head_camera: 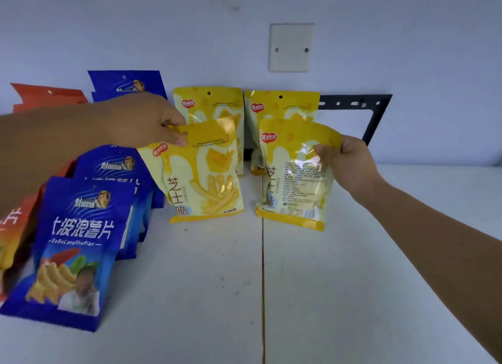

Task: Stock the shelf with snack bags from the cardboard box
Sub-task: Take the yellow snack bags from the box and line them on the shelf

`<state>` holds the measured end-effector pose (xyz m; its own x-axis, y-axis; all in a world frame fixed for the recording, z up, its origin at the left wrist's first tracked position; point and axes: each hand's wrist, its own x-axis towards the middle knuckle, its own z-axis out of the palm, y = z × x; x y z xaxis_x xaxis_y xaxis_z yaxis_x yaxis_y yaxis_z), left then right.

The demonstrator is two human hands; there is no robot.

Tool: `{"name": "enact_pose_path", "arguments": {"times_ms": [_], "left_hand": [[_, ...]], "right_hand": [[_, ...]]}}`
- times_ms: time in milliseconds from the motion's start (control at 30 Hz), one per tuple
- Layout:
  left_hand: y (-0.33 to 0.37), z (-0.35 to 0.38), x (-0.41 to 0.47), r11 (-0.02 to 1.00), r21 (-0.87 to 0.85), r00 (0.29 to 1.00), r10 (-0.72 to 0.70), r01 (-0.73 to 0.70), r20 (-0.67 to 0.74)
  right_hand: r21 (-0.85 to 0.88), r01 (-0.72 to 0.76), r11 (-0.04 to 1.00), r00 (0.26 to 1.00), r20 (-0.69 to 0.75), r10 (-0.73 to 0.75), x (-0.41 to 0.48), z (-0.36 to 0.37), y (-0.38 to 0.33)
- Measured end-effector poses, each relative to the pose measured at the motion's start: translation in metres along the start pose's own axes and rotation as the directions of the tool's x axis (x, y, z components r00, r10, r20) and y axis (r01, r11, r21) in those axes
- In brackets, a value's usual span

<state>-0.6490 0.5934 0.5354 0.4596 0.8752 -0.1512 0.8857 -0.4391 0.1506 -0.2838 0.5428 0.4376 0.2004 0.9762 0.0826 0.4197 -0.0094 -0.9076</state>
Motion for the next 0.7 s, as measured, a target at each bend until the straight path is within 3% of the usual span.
{"name": "enact_pose_path", "arguments": {"times_ms": [400, 700], "left_hand": [[-0.022, -0.015, 0.084, 0.986, 0.13, 0.995, 0.104, -0.103, 0.0], [-0.03, -0.011, 0.109, 0.986, 0.152, 0.992, 0.084, -0.069, -0.094]], "right_hand": [[-0.035, -0.016, 0.999, 0.999, -0.041, 0.014, 0.083, 0.04, -0.022], [-0.058, -0.056, 0.997, 0.985, -0.163, 0.046, 0.084, 0.047, -0.005]]}}
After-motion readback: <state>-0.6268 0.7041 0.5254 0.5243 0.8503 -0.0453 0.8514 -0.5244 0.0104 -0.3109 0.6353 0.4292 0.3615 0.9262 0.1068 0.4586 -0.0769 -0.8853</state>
